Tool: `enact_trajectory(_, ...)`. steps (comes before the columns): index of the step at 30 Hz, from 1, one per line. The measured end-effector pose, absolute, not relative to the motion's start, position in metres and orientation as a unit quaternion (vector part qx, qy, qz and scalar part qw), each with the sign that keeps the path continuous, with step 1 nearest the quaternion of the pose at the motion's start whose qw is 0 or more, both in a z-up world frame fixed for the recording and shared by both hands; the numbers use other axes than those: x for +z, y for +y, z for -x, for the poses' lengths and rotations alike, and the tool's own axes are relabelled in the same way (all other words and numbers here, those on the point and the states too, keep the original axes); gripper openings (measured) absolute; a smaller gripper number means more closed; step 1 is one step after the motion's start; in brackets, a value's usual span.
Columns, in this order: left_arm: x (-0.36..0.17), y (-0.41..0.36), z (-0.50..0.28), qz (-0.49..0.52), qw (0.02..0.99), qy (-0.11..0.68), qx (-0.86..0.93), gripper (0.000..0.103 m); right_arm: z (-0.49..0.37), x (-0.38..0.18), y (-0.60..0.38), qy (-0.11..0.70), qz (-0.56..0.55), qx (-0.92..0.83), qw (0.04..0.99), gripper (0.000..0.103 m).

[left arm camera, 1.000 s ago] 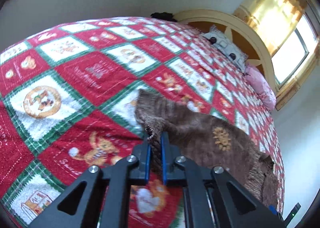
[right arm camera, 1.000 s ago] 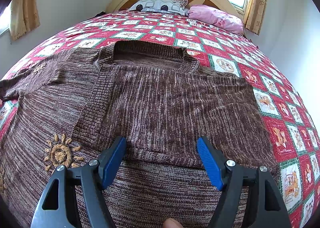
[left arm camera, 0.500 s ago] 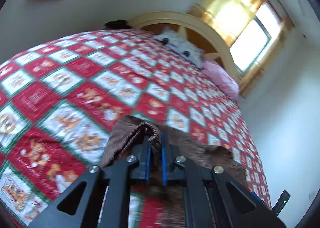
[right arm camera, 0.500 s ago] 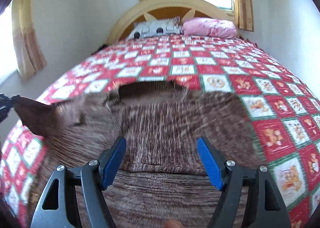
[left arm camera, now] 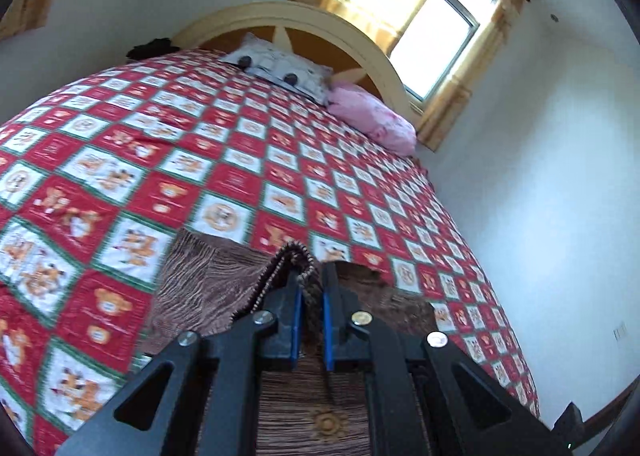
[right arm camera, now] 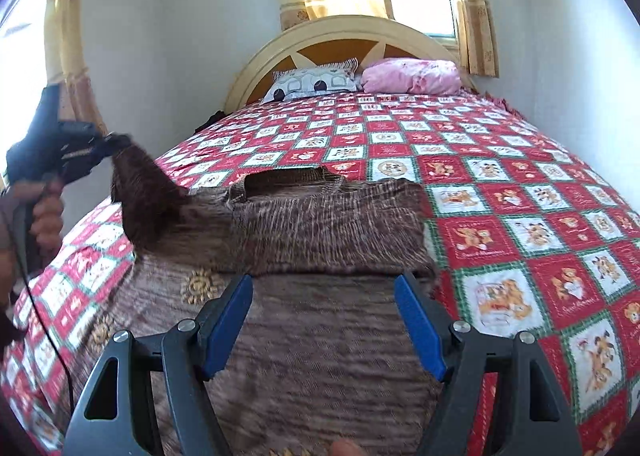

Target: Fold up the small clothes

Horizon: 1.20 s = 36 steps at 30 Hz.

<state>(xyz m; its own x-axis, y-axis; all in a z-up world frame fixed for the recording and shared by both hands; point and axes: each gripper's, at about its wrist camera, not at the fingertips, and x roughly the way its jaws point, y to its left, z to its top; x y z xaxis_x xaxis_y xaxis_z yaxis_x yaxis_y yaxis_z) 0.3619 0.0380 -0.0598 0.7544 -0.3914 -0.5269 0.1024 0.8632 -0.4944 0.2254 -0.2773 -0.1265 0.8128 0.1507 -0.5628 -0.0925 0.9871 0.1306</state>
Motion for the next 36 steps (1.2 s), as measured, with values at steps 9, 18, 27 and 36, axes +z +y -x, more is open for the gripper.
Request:
enact_trajectory(9, -0.096, -0.051, -0.365, 0.175, 0.906, 0.352, -0.160, 0.009, -0.215, -0.142, -0.265, 0.305, -0.046, 0.090, 0.947, 0.074)
enact_trajectory(18, -0.139, -0.126, -0.356, 0.050, 0.898, 0.392, -0.196, 0.025, -0.204, -0.159, -0.249, 0.313, -0.031, 0.127, 0.941, 0.074)
enact_trajectory(27, -0.125, -0.016, -0.342, -0.092, 0.944, 0.318, 0.003, 0.093, -0.204, -0.148, -0.244, 0.319, -0.019, 0.108, 0.942, 0.074)
enact_trajectory(36, -0.184, 0.061, -0.368, -0.026, 0.907, 0.415, 0.061, 0.093, -0.274, -0.109, -0.176, 0.348, 0.051, 0.135, 0.926, 0.074)
